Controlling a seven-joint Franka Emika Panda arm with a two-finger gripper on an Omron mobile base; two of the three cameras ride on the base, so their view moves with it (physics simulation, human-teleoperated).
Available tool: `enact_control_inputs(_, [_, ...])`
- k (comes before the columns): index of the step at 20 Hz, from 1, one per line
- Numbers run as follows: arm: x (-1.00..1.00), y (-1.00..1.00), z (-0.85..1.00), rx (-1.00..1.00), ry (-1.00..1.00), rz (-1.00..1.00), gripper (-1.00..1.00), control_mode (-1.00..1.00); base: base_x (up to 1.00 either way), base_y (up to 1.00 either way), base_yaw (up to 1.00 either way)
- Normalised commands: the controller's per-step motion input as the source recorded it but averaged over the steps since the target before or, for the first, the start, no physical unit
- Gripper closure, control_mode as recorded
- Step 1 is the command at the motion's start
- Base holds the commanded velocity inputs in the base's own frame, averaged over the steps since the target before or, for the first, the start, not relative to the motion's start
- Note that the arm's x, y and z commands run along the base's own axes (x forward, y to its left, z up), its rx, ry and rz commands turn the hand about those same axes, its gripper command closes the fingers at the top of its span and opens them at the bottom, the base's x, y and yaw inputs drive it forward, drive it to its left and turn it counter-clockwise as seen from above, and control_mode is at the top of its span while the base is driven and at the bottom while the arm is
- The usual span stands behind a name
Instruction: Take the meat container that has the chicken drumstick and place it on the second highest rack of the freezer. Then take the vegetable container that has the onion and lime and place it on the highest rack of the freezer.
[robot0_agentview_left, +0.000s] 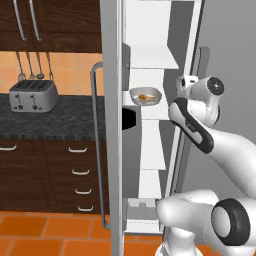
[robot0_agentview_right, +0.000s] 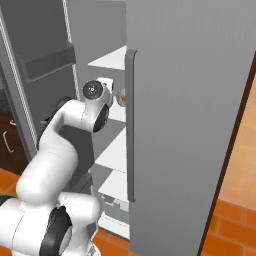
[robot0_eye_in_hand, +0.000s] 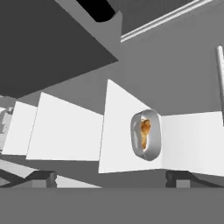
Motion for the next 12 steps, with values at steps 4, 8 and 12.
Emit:
enact_control_inputs(4, [-1.0, 0.0, 0.45, 0.0, 0.0, 0.09, -1.0, -1.0, 0.0, 0.0, 0.0])
enact_control_inputs(8, [-1.0, 0.02, 0.15, -0.05, 0.1, 0.08, -1.0, -1.0, 0.0, 0.0, 0.0])
enact_control_inputs(12, [-0.98, 0.2, -0.01, -0.11, 0.23, 0.09, -1.0, -1.0, 0.0, 0.0, 0.0])
